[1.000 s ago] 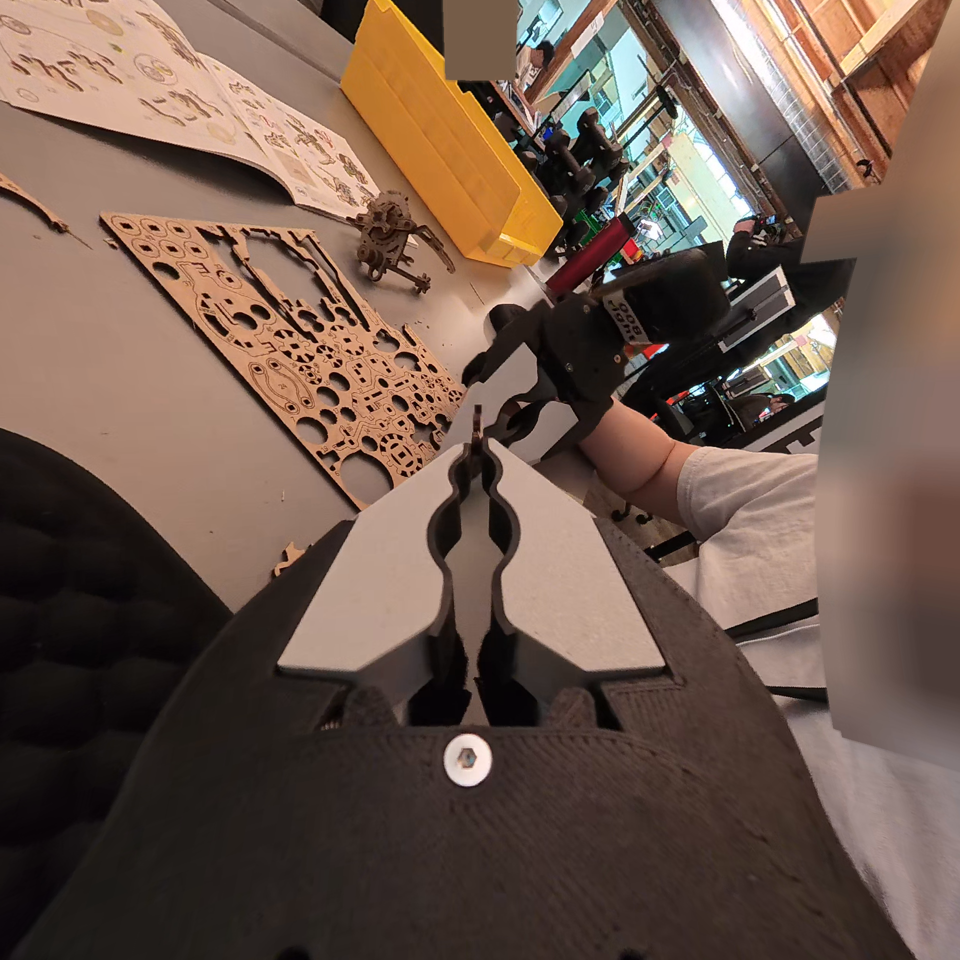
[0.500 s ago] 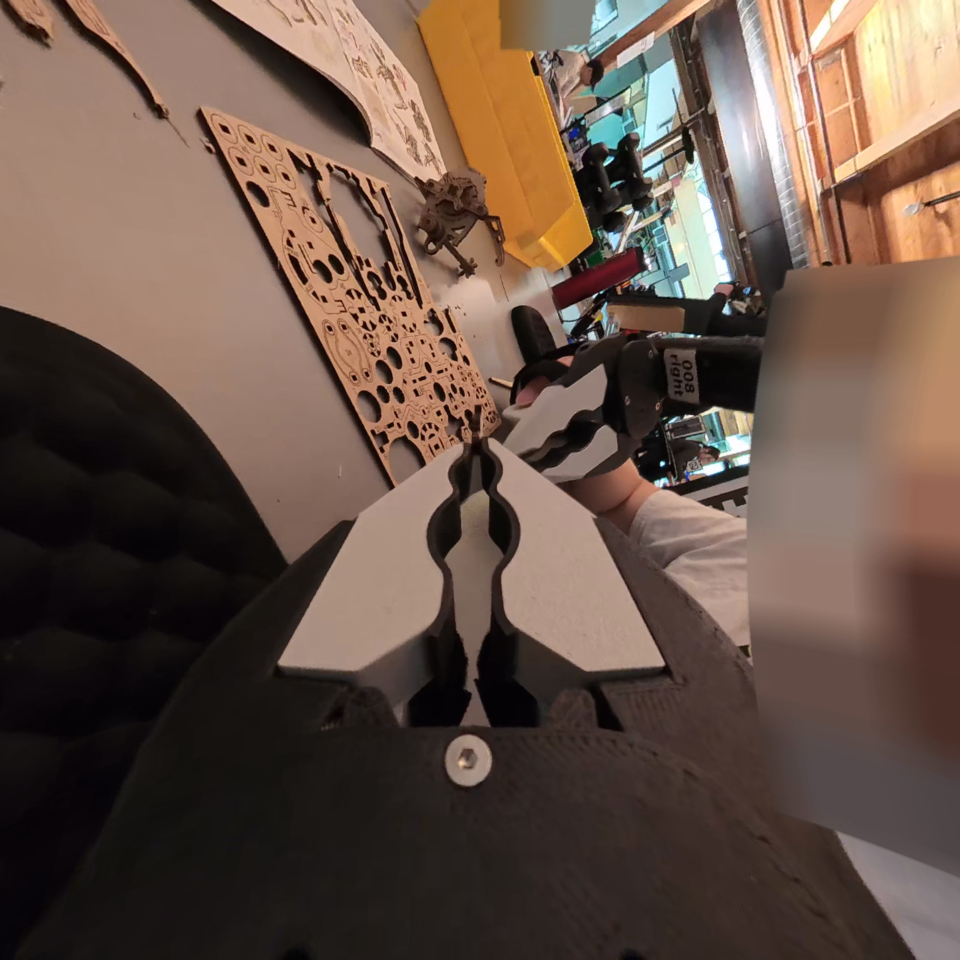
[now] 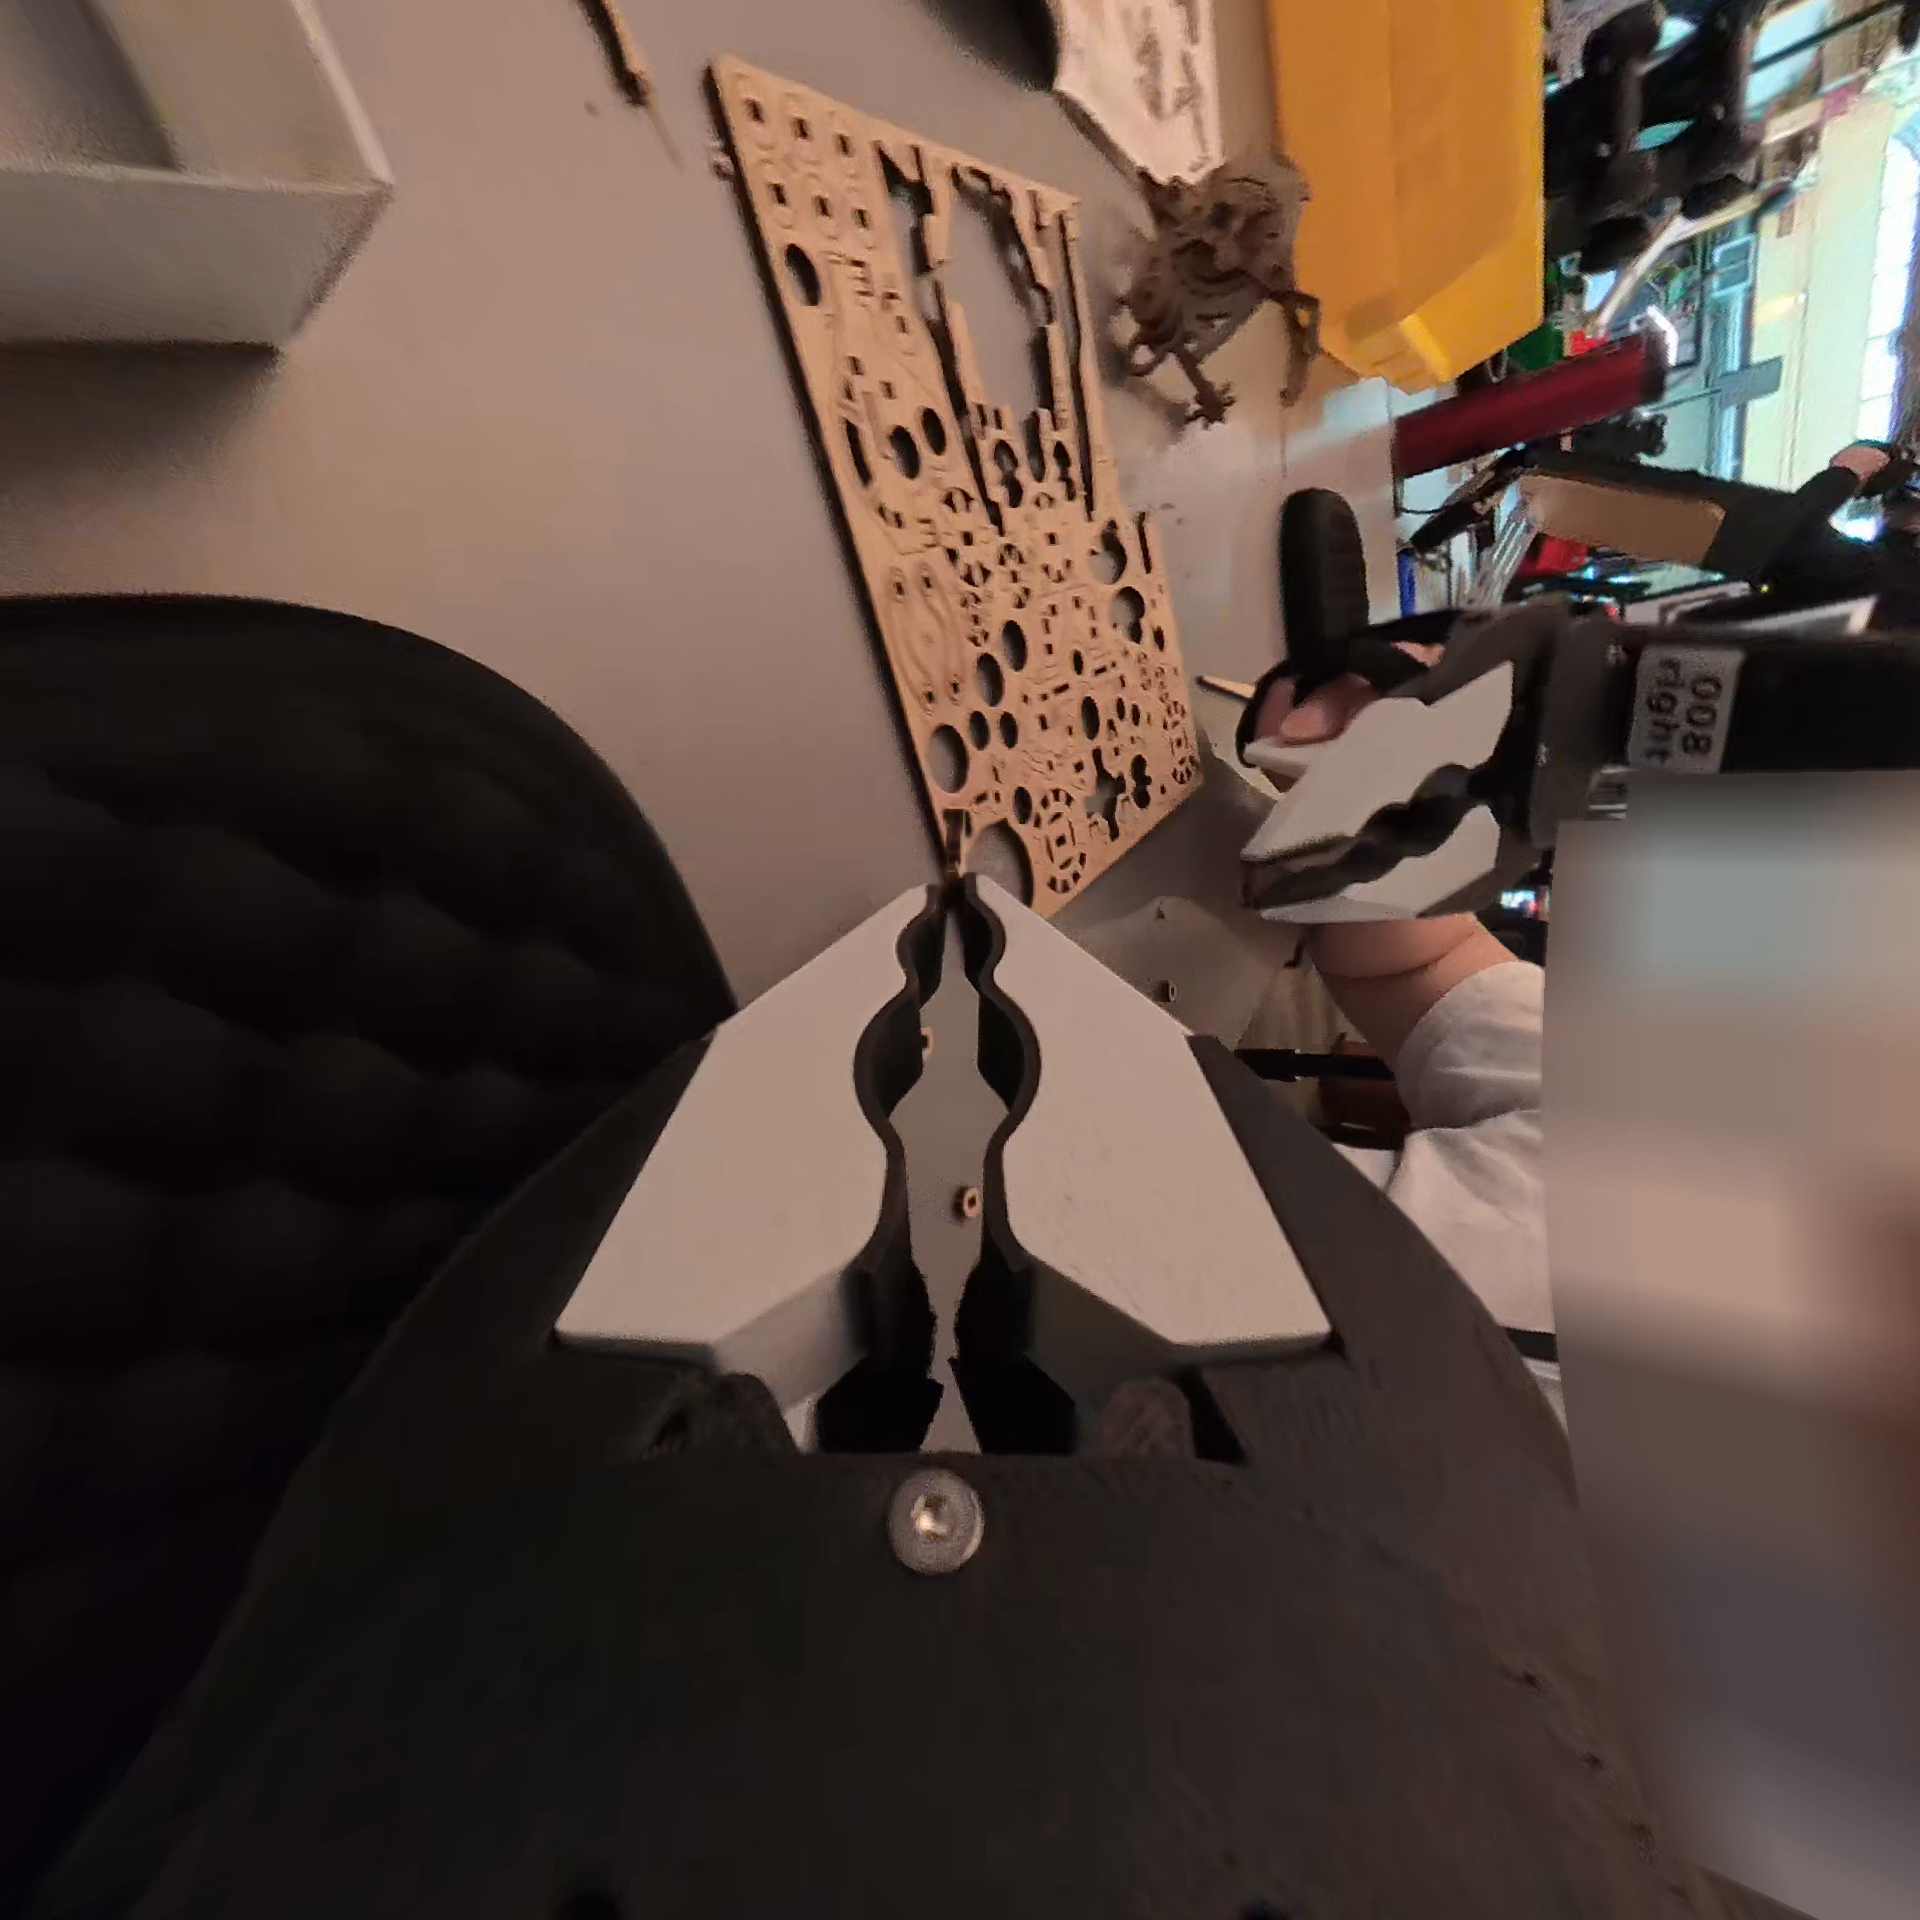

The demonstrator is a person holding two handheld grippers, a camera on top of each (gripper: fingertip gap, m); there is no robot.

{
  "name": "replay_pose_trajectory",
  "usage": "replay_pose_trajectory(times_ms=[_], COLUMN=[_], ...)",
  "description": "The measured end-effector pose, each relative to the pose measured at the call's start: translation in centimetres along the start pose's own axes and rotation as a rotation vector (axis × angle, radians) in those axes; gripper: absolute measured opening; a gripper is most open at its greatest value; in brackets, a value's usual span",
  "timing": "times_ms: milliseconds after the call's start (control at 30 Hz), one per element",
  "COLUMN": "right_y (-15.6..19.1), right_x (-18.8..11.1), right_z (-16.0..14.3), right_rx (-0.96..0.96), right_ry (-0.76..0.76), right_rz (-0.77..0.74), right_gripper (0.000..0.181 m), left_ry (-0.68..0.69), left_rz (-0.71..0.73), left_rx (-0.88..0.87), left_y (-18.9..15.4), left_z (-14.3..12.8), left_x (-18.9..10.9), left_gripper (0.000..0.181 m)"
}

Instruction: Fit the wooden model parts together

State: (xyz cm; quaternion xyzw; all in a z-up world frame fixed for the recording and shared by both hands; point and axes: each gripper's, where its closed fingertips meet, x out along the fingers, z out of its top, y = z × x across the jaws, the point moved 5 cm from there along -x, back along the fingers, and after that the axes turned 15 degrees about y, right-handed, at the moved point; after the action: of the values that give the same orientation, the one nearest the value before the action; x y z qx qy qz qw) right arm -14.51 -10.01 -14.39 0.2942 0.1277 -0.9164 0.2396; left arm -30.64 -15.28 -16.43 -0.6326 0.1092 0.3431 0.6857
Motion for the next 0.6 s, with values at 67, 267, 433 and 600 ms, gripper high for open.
replay_pose_trajectory(times_ms=[67,267,433,600], right_y=[-0.1,-0.1,0.4,0.5], right_x=[-0.1,-0.3,-0.1,-0.2], right_z=[-0.1,0.0,-0.1,-0.1], right_rx=[0.003,0.013,-0.004,-0.014], right_ry=[0.0,-0.018,-0.002,-0.003], right_rz=[-0.005,0.007,0.019,0.015], right_gripper=[0.008,0.008,0.008,0.008], left_ry=[0.031,0.049,0.105,0.117], left_rz=[-0.024,-0.07,0.153,0.235], left_rx=[-0.033,-0.167,-0.123,-0.087], left_y=[0.5,1.4,1.3,0.5], left_z=[0.6,1.8,1.8,1.6], left_x=[0.2,0.2,0.2,0.3], left_gripper=[0.002,0.001,0.008,0.03])
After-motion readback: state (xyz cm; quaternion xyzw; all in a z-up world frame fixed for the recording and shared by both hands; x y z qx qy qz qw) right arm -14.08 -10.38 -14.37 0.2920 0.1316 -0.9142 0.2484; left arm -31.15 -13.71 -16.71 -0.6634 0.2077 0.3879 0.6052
